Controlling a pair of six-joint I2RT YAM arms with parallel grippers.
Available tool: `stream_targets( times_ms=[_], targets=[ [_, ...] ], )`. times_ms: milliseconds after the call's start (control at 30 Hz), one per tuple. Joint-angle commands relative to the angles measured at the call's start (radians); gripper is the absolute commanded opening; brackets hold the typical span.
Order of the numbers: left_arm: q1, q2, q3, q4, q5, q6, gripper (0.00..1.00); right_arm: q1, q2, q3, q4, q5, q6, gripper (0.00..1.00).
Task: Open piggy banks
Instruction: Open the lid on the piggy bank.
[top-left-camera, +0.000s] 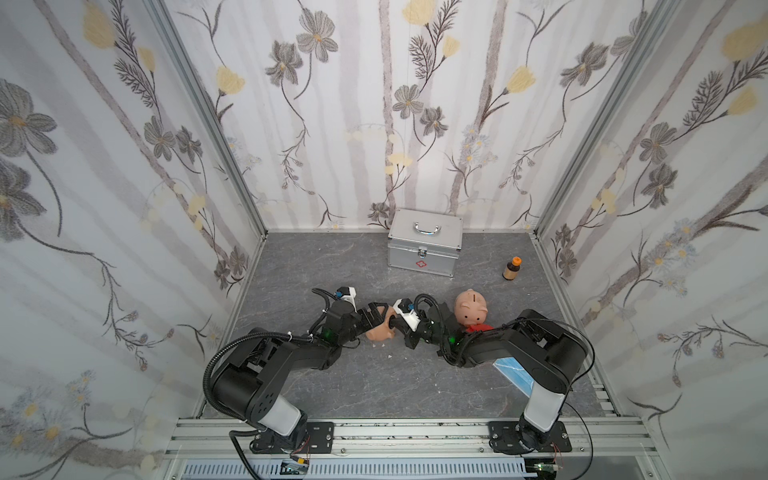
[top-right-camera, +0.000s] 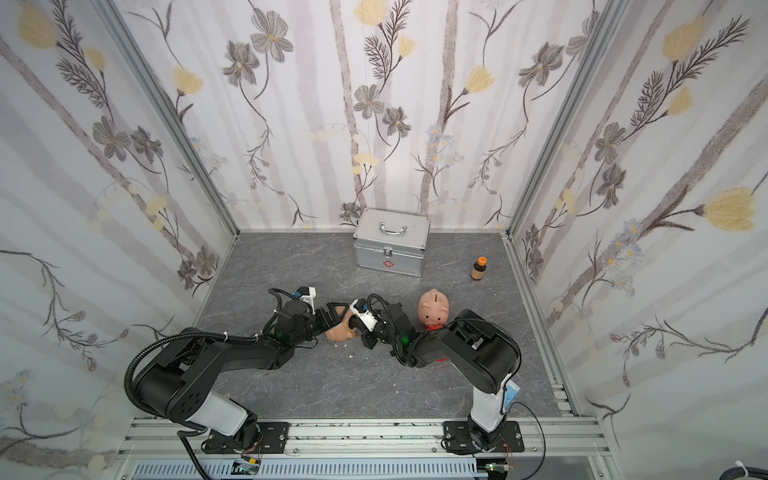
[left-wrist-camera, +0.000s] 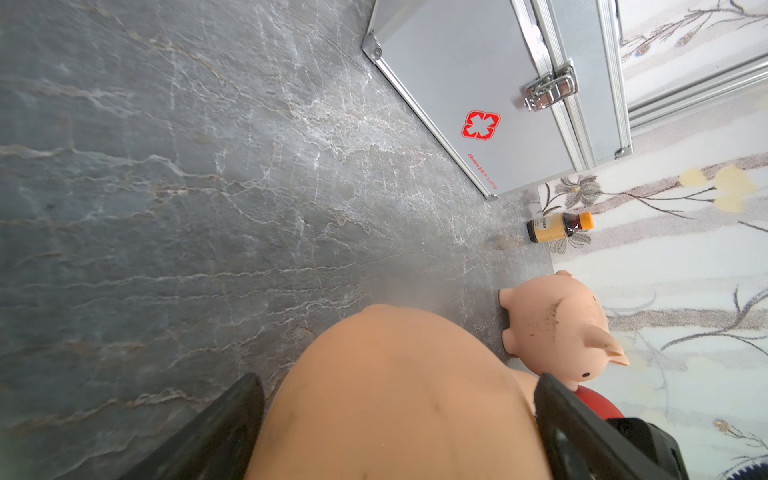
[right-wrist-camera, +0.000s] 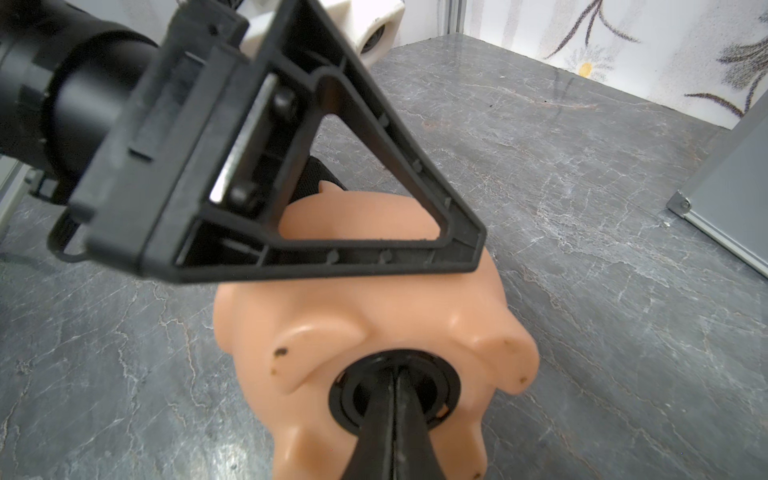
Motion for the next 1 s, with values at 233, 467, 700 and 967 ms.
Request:
stream_targets(
  times_ms=[233, 467, 700, 967],
  targets=[
    [0.002, 0.018, 0.000, -0.162, 0.147, 0.021, 1.00, 0.006, -0.004, 0.028, 0.083, -0.150, -0.174, 0.00],
    [0.006, 0.015, 0.002, -0.171, 0.147, 0.026, 1.00, 0.018, -0.020, 0.033, -0.019, -0.071, -0.266, 0.00],
    [0.007, 0.025, 0.005, -0.171, 0.147, 0.029, 1.00, 0.010, -0.019, 0.032, -0.023, -0.090, -0.246, 0.00],
    [0.012, 0.029, 0.002, -0.167, 0.149, 0.033, 1.00, -0.023, -0.045, -0.027, 0.076, -0.144, -0.196, 0.00]
  ],
)
